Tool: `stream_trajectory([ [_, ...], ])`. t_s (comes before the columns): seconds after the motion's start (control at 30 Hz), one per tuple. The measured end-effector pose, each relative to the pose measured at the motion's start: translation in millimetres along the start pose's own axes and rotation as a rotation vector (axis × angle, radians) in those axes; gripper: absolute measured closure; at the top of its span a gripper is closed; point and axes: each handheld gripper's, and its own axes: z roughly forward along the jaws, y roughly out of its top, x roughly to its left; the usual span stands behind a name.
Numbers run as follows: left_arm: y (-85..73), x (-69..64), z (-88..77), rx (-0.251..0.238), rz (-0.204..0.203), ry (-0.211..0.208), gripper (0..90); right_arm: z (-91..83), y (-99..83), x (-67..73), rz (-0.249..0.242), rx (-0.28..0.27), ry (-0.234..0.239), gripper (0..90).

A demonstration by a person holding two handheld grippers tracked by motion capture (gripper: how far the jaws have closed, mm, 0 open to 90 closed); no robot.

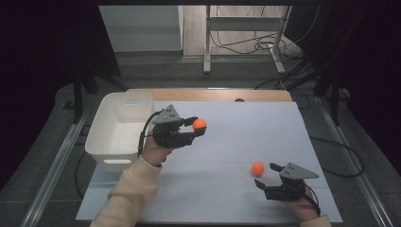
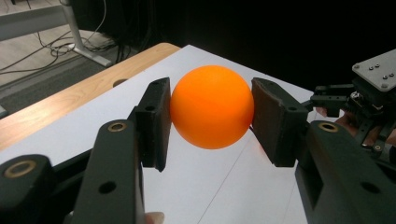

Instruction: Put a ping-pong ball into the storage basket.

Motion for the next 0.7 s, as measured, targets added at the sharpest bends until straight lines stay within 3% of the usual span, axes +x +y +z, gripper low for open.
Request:
stream_trajectory([
  [0.7,6.3,7.0,-21.3,-0.049,-0.004,0.036,50.1,0.6,-0.2,0.3,-0.006,0.003,-0.003,15.4],
])
